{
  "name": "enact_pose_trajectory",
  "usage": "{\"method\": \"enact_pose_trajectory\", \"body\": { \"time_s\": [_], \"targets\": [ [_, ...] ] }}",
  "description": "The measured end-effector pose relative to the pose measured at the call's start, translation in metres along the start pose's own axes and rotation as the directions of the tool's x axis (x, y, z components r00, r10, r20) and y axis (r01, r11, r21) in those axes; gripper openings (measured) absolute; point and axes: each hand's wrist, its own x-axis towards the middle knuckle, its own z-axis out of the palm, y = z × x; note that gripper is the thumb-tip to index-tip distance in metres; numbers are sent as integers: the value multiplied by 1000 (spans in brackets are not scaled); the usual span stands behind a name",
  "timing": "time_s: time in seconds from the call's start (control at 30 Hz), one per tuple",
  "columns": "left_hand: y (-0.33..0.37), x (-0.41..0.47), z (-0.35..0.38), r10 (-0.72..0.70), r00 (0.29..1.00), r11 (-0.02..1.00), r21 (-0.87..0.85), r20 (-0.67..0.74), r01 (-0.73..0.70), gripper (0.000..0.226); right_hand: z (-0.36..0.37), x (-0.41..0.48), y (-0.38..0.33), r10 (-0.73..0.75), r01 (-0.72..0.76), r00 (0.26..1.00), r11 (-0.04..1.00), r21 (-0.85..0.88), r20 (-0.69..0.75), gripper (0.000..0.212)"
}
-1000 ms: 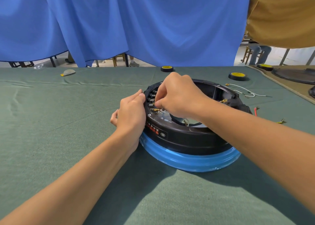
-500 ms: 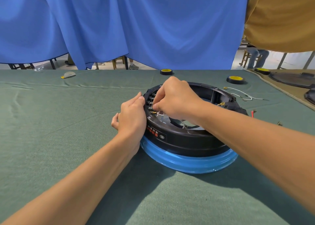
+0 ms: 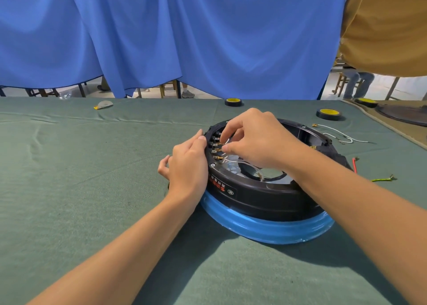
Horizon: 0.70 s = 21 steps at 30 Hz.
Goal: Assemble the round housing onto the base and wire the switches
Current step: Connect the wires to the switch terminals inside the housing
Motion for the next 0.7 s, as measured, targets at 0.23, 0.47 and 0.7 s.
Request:
{"method": "enact_pose_trajectory", "body": {
  "time_s": [0.23,0.47,0.7],
  "targets": [
    [0,0,1,4,1000,1000,0,-3,-4,31,-3,-9,1,-91,108,983,989,-99,159,11],
    [-1,1,0,3,1000,1000,-29,-8,-3,32,-2,-7,2,-161,170,982,980,-103,98,8],
    [2,-1,1,-52,999,997,-65,-1,52,32,-4,-9,3,-155,159,986,986,-57,66,6]
  ]
}}
